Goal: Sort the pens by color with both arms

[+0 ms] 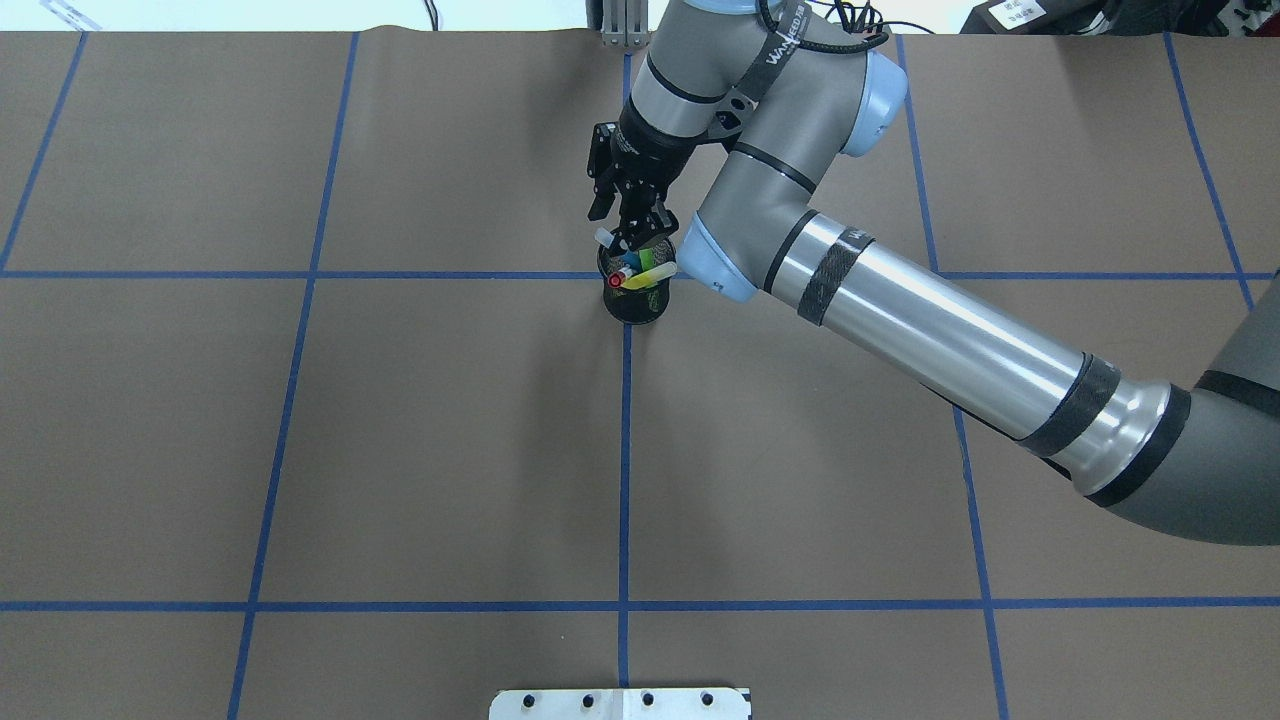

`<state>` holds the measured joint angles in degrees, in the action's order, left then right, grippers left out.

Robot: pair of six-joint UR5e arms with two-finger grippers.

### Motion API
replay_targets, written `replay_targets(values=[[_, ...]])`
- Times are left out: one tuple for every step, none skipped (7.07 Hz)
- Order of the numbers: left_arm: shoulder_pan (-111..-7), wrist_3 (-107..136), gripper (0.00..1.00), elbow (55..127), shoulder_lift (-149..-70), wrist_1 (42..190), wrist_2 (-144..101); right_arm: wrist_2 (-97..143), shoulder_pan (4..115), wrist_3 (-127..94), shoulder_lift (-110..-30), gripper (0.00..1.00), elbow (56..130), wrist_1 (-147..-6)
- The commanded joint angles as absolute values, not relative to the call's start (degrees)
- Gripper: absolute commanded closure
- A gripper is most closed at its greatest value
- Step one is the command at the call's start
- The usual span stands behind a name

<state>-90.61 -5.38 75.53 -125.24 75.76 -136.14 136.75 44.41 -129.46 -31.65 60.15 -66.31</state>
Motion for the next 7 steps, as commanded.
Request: replay_targets(values=[[-89.48, -4.05, 0.01, 75.32, -125.86, 75.76, -136.06, 136.5, 44.3, -129.46, -31.73, 0.45, 60.21, -65.83], [-89.21, -2.3, 0.01, 75.76, -126.38, 75.76, -136.14, 136.49, 44.3, -129.46, -31.73, 0.45, 60.12, -65.83], [-89.12, -1.68, 0.01, 76.46, -126.39, 75.76, -136.14, 136.49, 44.3, -129.55, -31.82, 0.47, 60.12, -65.83], [-88.43, -1.58, 0.01, 76.46, -126.3, 75.67, -136.14, 136.76, 44.3, -129.55, -31.9, 0.49, 60.12, -65.83], [-87.63, 0.33, 0.01, 76.2, -126.3, 75.76, -136.06, 136.76, 44.3, -129.55, -31.99, 0.5, 60.12, -65.83], [-86.93, 0.79, 0.01, 76.11, -126.21, 75.67, -136.05, 136.93, 44.3, -129.55, -31.99, 0.5, 60.03, -65.83], [-86.84, 0.88, 0.01, 76.03, -126.21, 75.67, -136.05, 136.93, 44.21, -129.46, -31.99, 0.5, 60.03, -65.83]])
